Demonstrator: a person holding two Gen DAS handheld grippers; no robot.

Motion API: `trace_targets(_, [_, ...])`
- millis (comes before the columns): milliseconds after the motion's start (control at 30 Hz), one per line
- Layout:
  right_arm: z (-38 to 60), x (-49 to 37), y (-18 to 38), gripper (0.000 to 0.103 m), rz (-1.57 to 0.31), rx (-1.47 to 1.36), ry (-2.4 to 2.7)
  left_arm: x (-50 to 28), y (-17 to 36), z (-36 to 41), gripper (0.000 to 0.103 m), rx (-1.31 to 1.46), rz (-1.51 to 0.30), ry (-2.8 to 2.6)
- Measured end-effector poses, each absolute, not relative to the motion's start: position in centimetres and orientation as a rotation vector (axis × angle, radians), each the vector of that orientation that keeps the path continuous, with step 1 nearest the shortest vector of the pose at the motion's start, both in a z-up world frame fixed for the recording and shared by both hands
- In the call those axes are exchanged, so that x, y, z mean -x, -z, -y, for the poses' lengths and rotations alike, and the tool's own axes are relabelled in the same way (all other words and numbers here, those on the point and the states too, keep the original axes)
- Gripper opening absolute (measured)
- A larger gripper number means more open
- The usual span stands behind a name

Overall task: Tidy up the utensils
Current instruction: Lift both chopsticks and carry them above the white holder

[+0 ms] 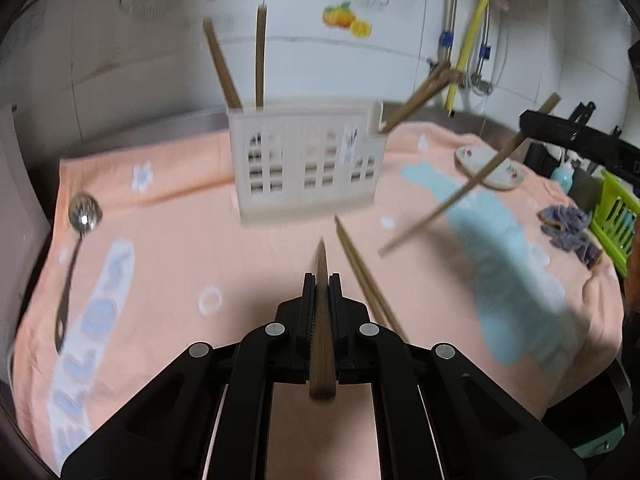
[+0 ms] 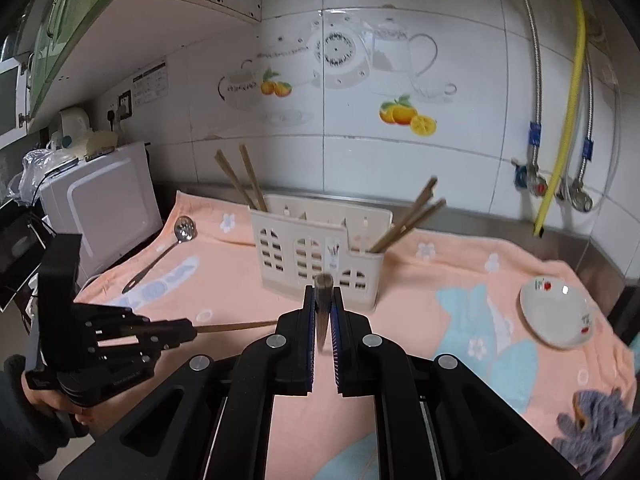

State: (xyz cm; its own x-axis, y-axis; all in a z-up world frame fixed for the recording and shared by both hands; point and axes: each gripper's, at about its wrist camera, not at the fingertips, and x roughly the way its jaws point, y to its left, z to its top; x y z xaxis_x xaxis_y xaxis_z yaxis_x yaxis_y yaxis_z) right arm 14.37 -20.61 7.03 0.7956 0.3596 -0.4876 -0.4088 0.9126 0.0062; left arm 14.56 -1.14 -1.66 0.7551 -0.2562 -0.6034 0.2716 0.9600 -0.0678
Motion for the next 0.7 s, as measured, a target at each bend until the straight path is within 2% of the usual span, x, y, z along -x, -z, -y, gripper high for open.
trace_targets(433, [21.0, -19.1, -14.4, 0.007, -0.482, 0.102, -0.466, -17.5, -5.8, 2.5, 0.005, -0.073, -0.547, 0.368])
trace_targets(700, [21.5, -21.9, -18.0, 0.007, -0.443, 0.075, -0.456, -18.8, -12.4, 2.7, 0.005, -0.096, -0.398, 0.357])
